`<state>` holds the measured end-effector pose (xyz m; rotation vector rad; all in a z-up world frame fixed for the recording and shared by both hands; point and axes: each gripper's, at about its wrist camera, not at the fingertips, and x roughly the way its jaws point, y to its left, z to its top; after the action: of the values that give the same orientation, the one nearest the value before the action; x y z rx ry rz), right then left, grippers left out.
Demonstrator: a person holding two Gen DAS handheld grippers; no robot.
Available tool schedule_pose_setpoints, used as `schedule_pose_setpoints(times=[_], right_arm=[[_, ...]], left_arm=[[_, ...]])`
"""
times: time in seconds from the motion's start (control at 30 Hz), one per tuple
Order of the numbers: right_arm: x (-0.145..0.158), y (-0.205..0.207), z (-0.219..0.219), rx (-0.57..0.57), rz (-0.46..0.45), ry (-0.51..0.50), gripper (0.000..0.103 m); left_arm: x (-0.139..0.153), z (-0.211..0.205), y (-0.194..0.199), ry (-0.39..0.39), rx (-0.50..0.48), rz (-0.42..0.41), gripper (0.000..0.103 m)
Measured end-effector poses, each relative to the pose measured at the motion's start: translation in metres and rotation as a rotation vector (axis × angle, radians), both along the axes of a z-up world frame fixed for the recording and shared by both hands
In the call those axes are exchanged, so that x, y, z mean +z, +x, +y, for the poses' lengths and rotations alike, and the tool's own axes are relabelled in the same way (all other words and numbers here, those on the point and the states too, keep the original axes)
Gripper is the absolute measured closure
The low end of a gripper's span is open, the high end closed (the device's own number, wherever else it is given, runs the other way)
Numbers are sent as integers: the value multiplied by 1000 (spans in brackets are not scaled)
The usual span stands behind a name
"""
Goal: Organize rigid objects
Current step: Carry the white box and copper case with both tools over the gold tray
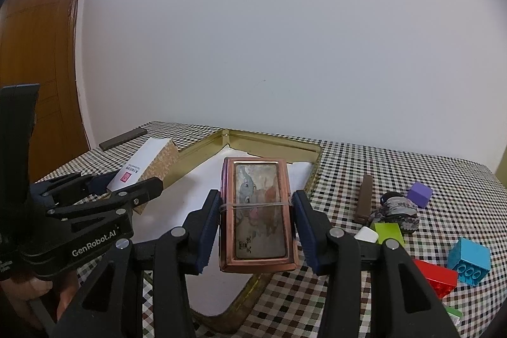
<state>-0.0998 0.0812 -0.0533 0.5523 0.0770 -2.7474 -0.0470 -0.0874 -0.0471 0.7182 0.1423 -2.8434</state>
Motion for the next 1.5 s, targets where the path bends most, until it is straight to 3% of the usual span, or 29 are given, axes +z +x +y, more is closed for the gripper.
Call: schedule_pose_setpoints(times=[0.67, 0.87, 1.07, 1.5], right_arm=[[5, -11, 11, -27, -15, -7, 54], [2, -21, -8, -29, -23, -4, 54], [4, -22, 0, -69, -30, -6, 54], [18, -69, 19, -69, -128, -2, 54]], left_arm=[[1, -6, -11, -15, -11, -13, 64], [0, -9, -14, -2, -19, -25, 64], [1, -9, -18, -35, -26, -42, 64], [23, -27, -52, -23, -82, -169, 64]])
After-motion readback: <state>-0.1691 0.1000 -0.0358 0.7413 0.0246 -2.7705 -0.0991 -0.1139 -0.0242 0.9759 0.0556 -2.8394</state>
